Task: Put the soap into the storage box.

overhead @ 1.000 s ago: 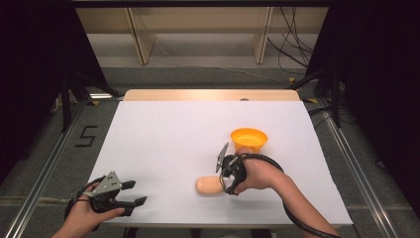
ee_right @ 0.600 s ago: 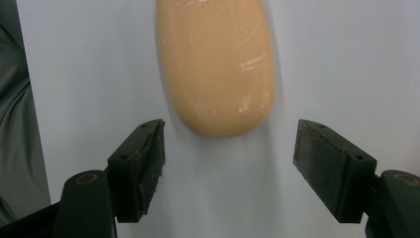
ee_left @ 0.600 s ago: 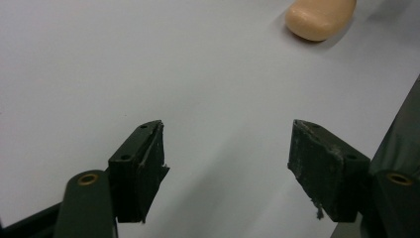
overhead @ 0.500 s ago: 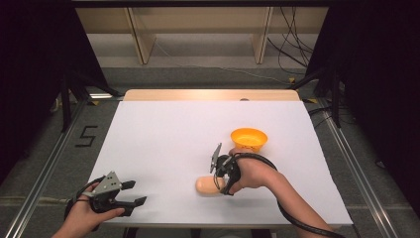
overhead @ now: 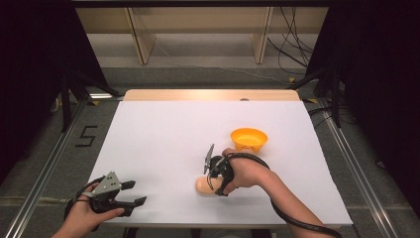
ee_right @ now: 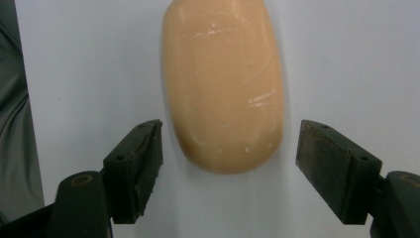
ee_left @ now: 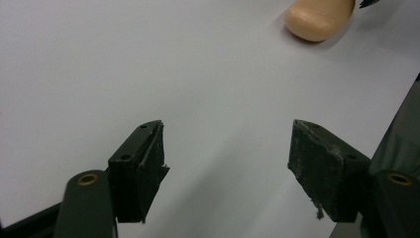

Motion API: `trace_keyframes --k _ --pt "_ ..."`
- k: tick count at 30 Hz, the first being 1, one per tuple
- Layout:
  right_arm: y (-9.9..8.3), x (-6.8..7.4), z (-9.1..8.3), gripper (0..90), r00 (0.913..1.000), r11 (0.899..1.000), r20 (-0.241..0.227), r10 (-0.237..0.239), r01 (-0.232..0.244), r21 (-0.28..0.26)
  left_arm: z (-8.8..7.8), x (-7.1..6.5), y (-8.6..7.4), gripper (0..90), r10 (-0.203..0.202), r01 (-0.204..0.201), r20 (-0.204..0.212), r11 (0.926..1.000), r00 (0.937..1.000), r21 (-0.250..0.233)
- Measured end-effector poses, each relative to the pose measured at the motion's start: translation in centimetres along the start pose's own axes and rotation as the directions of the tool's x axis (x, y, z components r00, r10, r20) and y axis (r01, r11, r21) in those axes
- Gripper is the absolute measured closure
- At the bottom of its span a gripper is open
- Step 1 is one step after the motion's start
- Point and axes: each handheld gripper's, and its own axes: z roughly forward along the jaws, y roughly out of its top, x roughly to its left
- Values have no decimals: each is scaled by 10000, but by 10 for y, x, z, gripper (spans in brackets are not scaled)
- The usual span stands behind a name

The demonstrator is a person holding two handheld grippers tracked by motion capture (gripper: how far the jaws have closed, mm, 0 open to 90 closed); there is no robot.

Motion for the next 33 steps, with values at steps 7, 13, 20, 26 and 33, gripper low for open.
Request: trace_keyframes --k 7,13,20,26,33 --pt "7 -1 2 265 10000 10000 -37 -73 73 44 -1 -1 0 297 -105 104 65 9999 9999 126" --pt "15 -2 8 269 9987 9987 -41 -506 505 -24 0 -4 -1 298 -426 426 53 9991 9991 64" --pt "20 0 10 270 9989 9989 35 -473 473 75 0 -4 0 298 -300 301 109 9995 9995 -71" --pt "21 -2 12 271 9968 9968 -30 -799 800 41 0 -3 0 298 -123 123 48 9999 9999 1" --pt "23 -1 15 274 9954 9953 28 -957 956 117 0 -4 0 297 -249 249 99 9997 9996 -42"
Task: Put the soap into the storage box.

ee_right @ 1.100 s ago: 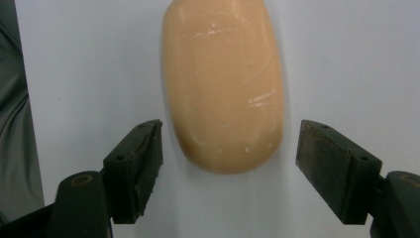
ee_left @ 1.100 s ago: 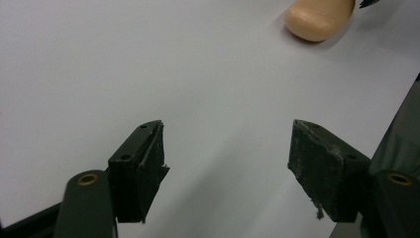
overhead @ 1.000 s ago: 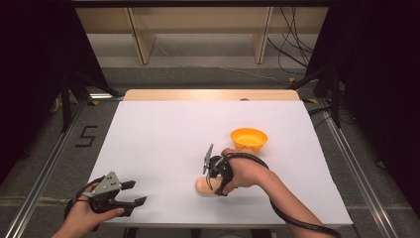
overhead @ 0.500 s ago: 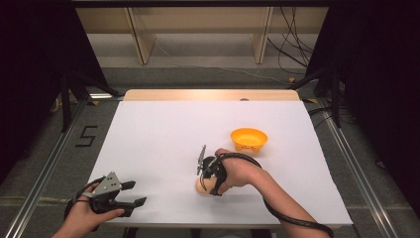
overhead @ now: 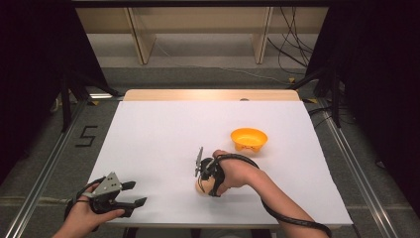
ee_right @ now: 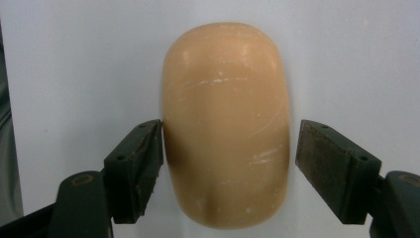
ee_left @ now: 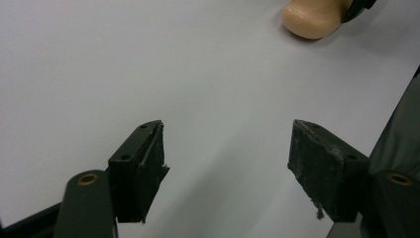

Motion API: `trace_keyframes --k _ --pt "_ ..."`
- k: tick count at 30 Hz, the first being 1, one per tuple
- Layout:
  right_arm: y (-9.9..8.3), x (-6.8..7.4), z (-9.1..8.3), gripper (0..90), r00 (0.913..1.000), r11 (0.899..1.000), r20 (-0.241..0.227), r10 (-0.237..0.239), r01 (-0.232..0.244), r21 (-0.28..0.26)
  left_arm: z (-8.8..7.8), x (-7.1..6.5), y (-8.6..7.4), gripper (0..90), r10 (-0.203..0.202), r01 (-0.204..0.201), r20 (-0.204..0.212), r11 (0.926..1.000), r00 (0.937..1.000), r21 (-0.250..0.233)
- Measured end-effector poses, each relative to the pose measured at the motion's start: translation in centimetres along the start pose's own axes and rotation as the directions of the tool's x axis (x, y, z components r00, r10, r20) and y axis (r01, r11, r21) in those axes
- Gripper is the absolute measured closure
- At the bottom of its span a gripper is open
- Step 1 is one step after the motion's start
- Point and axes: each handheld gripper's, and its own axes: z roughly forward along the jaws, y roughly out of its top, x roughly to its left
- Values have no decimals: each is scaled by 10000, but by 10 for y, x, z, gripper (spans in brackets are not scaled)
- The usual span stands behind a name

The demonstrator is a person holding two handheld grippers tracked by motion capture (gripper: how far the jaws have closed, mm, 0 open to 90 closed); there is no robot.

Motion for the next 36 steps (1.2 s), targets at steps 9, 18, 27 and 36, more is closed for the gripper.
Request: trace_keyframes --k 9,18,27,36 --pt "2 3 4 274 9997 9997 -146 200 -198 150 0 0 0 298 -5 5 9 10000 10000 9" --pt "4 7 5 288 9977 9967 -266 622 -607 536 0 0 0 298 -21 21 -3 10000 10000 11" --pt "4 2 9 326 9999 9999 -107 -12 13 140 0 0 0 297 -5 5 13 10000 10000 10" --pt "1 6 8 332 9967 9969 -210 787 -788 -19 0 1 0 298 72 -72 1 9999 10000 84"
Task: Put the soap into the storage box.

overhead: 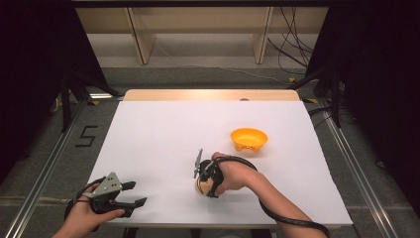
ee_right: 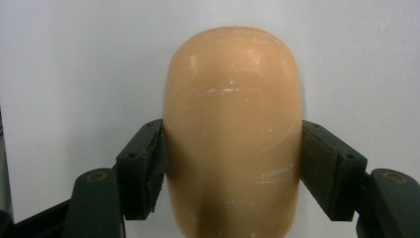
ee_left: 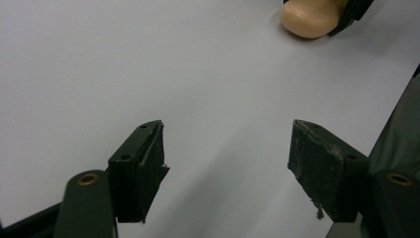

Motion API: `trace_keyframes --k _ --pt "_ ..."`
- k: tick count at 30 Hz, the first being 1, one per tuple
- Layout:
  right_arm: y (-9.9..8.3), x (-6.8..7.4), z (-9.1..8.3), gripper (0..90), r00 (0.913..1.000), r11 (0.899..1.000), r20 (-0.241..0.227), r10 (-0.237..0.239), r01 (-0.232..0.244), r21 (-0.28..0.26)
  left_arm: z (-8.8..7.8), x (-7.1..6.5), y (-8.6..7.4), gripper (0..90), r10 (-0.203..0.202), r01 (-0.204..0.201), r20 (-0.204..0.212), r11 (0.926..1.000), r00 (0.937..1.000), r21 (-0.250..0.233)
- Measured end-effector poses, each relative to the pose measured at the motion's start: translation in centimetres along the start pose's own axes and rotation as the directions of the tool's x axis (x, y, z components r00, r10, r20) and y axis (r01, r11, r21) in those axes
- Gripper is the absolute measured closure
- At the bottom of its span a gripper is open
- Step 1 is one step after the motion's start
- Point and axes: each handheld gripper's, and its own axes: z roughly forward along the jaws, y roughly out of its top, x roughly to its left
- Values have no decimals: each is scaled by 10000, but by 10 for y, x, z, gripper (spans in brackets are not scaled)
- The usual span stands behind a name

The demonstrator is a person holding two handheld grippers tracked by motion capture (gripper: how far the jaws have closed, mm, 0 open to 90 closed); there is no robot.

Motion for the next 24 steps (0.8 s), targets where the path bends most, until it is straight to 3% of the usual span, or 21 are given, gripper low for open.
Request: trace_keyframes --k 4,5,6,9,11,13,15,17,18,21,22,23,24 --pt "-1 -2 1 333 9992 9988 52 -404 405 -267 0 1 0 297 112 -112 -44 9999 9999 32" --pt "-2 -2 1 333 9991 9987 65 -409 410 -286 0 1 0 298 90 -90 -39 10000 10000 24" --pt "-2 0 0 333 9999 9997 20 -128 128 -202 0 1 0 298 78 -78 -35 10000 10000 3" --pt "-4 -2 1 333 9986 9978 126 -505 510 -434 1 1 0 298 39 -39 -41 9999 10000 -129" --pt "-3 -1 1 334 9995 9988 107 -299 302 -383 1 1 0 298 31 -31 -35 9999 10000 -130" --pt "-4 -3 2 334 9976 9962 221 -656 667 -567 0 1 0 298 15 -15 -29 10000 10000 -41" --pt "-5 -1 1 334 9997 9984 117 -214 220 -530 0 1 0 298 21 -21 -27 10000 10000 -42" --pt "-5 -2 0 334 9996 9978 175 -226 237 -620 0 -1 0 298 -160 160 35 9998 9999 -89" --pt "-7 1 -2 334 9994 9980 92 341 -336 -541 0 1 0 298 32 -32 -14 10000 10000 -33" --pt "-7 2 -4 334 9987 9968 163 486 -474 -637 0 1 0 297 25 -25 -10 10000 10000 -37" --pt "-7 4 -5 334 9967 9953 163 792 -781 -575 0 1 0 297 6 -6 -9 10000 10000 -48" --pt "-7 1 -5 334 9987 9954 244 446 -424 -857 0 1 1 297 37 -37 -11 10000 10000 -45" --pt "-8 2 -6 334 9976 9949 202 660 -643 -780 -1 0 1 298 -21 21 -15 10000 10000 -43"
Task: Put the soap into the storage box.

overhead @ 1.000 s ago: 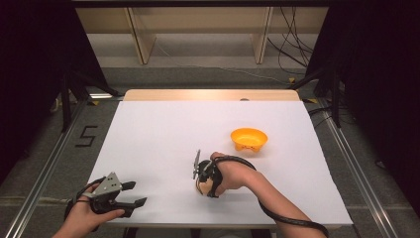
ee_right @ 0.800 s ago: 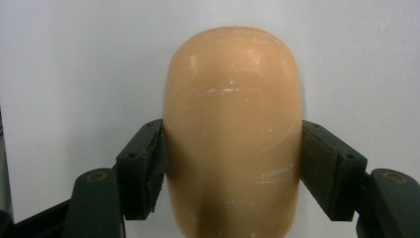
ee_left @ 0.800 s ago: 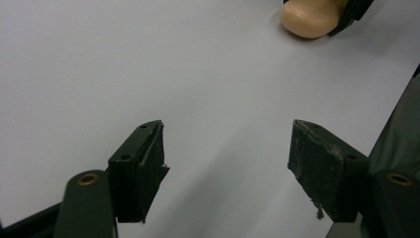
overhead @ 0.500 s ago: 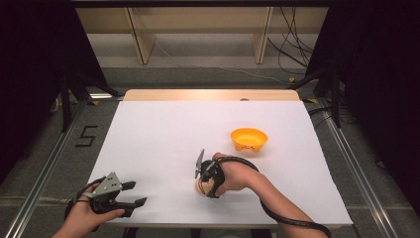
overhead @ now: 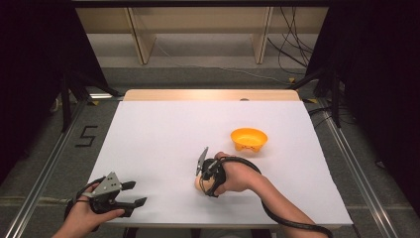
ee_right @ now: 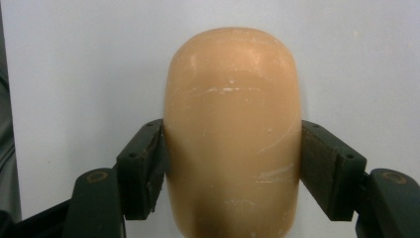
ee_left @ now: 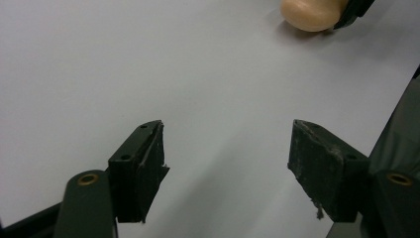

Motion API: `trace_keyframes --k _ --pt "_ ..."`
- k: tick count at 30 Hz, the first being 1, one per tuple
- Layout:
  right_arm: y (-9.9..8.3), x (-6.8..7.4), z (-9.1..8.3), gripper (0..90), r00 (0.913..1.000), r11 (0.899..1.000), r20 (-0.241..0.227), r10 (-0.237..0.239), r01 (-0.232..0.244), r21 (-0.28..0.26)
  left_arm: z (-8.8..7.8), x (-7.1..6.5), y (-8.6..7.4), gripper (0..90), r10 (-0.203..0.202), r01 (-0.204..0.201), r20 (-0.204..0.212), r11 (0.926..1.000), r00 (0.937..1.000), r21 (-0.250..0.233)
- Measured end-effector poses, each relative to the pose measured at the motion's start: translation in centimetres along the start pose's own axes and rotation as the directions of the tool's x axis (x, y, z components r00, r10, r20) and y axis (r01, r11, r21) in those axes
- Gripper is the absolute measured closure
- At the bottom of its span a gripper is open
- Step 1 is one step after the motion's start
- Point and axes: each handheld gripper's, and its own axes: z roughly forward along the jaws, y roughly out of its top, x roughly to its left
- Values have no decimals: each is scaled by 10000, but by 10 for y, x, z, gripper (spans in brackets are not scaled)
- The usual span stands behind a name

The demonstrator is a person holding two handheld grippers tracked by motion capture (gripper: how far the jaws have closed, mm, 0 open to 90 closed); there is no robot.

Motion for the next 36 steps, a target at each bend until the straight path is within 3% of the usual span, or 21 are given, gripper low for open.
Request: trace_keyframes --k 1,3,4,11,12,14,15,16,17,20,22,24,25,28,31,35,36 --pt "-1 0 -1 334 10000 9999 -5 -11 11 -104 0 0 0 297 32 -32 4 10000 10000 -10" --pt "0 3 -2 334 9992 9987 -100 383 -386 -327 0 -1 0 298 -78 79 30 9999 10000 -71" --pt "0 5 -3 334 9975 9971 -112 692 -696 -311 0 0 0 298 63 -63 2 10000 10000 -7" --pt "-3 5 -8 334 9955 9931 127 936 -925 -720 0 -1 0 298 -153 153 46 9998 9999 -82" --pt "-4 3 -9 334 9971 9954 255 718 -700 -656 0 1 0 298 145 -145 -21 9999 9999 14" --pt "-5 3 -10 334 9963 9931 295 802 -773 -879 0 0 0 298 97 -97 -3 10000 10000 -20" --pt "-5 1 -10 334 9978 9936 333 570 -535 -997 0 0 0 298 64 -64 0 10000 10000 -3" --pt "-6 2 -12 334 9958 9923 437 798 -752 -981 -1 1 1 298 235 -235 -4 9997 9997 113" --pt "-6 1 -12 334 9965 9912 407 729 -679 -1136 -1 1 1 298 248 -248 -13 9996 9997 106" --pt "-6 0 -13 334 9967 9841 474 659 -570 -1685 -1 1 0 298 244 -244 -9 9996 9997 106" --pt "-7 1 -15 334 9937 9801 549 974 -861 -1790 -1 1 1 298 247 -247 -11 9996 9997 110" --pt "-8 -1 -16 334 9949 9792 617 797 -665 -1918 -1 1 1 297 257 -256 -11 9996 9997 108" --pt "-9 -1 -17 334 9919 9754 635 1100 -955 -1989 -1 1 1 298 243 -243 -10 9997 9997 101" --pt "-10 -2 -18 334 9921 9730 688 1044 -876 -2137 -1 1 1 298 237 -237 -10 9997 9997 110" --pt "-11 -1 -20 334 9855 9656 816 1487 -1269 -2271 1 -1 0 297 -40 40 40 10000 10000 -79" --pt "-13 -3 -22 334 9835 9603 939 1544 -1270 -2484 1 -1 0 298 -2 2 49 10000 10000 -58" --pt "-13 -3 -22 334 9795 9568 1004 1748 -1449 -2522 1 -1 0 298 -4 4 51 10000 10000 -62"
